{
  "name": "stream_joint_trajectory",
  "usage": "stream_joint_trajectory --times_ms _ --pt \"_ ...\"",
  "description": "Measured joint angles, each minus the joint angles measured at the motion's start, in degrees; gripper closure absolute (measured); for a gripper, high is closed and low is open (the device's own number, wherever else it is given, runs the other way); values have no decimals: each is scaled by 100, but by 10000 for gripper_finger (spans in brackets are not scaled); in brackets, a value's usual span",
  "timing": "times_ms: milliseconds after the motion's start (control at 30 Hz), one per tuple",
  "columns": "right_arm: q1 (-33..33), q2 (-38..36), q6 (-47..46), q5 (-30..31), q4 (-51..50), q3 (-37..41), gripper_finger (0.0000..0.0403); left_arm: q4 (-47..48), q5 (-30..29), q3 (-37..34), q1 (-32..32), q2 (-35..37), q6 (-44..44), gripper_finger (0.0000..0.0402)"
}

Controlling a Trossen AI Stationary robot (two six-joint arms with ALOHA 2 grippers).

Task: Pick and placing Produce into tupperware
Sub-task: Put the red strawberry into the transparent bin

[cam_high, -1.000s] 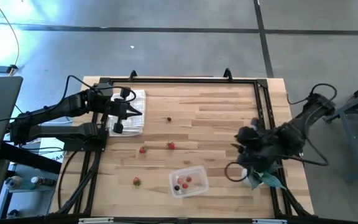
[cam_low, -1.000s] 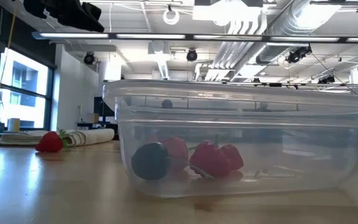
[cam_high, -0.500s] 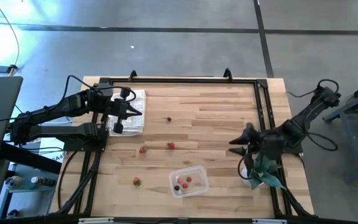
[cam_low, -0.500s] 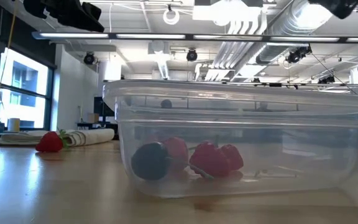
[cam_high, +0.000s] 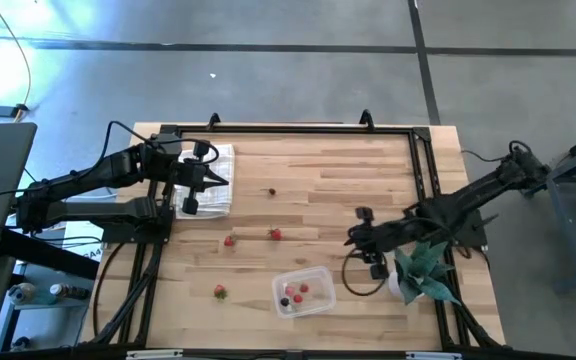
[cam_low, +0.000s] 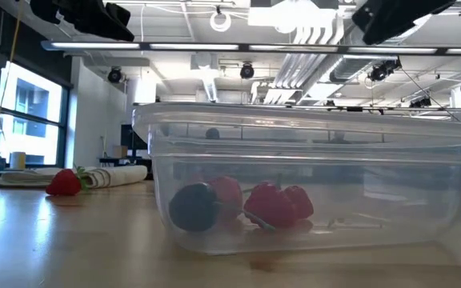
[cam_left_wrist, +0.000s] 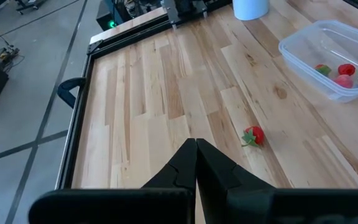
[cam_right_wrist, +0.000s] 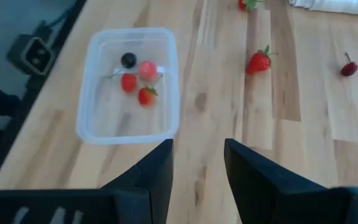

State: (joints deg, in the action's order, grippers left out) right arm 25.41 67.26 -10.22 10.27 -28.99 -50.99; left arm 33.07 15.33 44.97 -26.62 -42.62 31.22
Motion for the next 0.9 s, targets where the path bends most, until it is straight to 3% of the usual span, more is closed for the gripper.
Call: stream_joint_trajectory --times_ms 333,667,900 --pt "-107 190 278 -47 -32 -76 270 1 2 0 1 1 0 401" --pt "-107 190 279 -5 -32 -74 310 -1 0 0 -1 1 2 401" --pt "-107 190 278 41 -33 -69 313 -1 0 0 -1 1 2 401"
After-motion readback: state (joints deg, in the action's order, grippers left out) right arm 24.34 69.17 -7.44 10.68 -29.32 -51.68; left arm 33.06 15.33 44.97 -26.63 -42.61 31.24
